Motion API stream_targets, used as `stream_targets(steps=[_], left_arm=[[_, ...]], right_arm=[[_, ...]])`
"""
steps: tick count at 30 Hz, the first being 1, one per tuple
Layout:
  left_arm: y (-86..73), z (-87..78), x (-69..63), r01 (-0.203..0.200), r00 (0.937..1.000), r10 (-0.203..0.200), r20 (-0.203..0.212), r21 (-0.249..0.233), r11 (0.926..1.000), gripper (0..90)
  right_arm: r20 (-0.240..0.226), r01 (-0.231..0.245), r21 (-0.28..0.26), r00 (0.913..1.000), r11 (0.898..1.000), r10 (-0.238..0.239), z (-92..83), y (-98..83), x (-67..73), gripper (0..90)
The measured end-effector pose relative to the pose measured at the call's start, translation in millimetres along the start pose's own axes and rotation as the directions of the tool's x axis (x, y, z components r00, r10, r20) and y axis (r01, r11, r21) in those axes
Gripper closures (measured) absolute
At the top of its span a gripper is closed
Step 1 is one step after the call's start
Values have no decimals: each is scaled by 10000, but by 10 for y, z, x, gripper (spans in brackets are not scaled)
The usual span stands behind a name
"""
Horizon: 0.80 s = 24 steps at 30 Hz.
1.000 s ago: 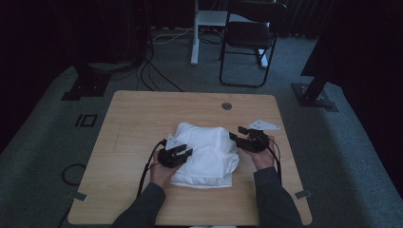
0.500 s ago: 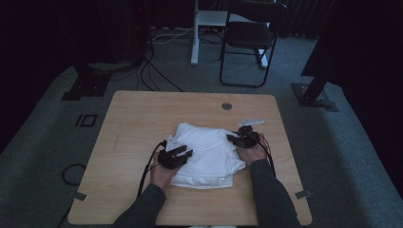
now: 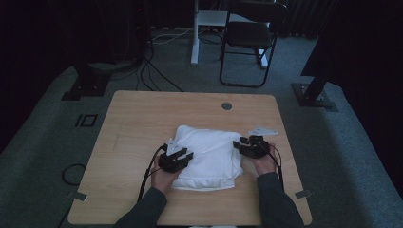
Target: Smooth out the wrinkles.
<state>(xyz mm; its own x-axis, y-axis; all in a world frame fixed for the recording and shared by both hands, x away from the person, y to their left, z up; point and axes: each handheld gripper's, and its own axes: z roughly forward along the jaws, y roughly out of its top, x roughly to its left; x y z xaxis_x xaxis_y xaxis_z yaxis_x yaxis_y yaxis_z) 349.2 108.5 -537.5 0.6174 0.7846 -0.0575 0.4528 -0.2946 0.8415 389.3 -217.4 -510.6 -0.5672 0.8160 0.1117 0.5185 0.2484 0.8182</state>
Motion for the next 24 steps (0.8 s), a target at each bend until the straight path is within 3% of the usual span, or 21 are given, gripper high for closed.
stream_targets(steps=[2, 4, 6, 9, 12, 16, 24], left_arm=[[-14, -8, -22, 25, 10000, -26, -71, -65, 10000, 634], [-23, -15, -34, 58, 9999, -60, -136, -97, 9999, 634], [-29, -23, -49, 97, 9998, -99, -195, -106, 9999, 634], [-46, -40, -70, 96, 9997, -100, -244, -162, 9998, 633], [-66, -60, -86, 152, 9996, -157, -231, -230, 9996, 632], [-84, -88, -120, 185, 9993, -192, -311, -229, 9996, 632], [-96, -109, -131, 207, 9990, -216, -401, -246, 9995, 632]], right_arm=[[-535, 130, 204, 9985, 9997, -119, -20, -56, 186, 509], [-800, 184, 739, 9967, 9971, -125, -9, -174, 375, 483], [-1145, 172, 946, 9934, 9954, -63, -8, -284, 487, 456], [-1172, 467, 1239, 9926, 9912, -321, -52, -454, 649, 447], [-890, 996, 1608, 9923, 9819, -861, -54, -544, 724, 470], [-862, 632, 1957, 9952, 9786, -471, -30, -643, 709, 474], [-631, 984, 1780, 9941, 9791, -884, -24, -707, 733, 502]])
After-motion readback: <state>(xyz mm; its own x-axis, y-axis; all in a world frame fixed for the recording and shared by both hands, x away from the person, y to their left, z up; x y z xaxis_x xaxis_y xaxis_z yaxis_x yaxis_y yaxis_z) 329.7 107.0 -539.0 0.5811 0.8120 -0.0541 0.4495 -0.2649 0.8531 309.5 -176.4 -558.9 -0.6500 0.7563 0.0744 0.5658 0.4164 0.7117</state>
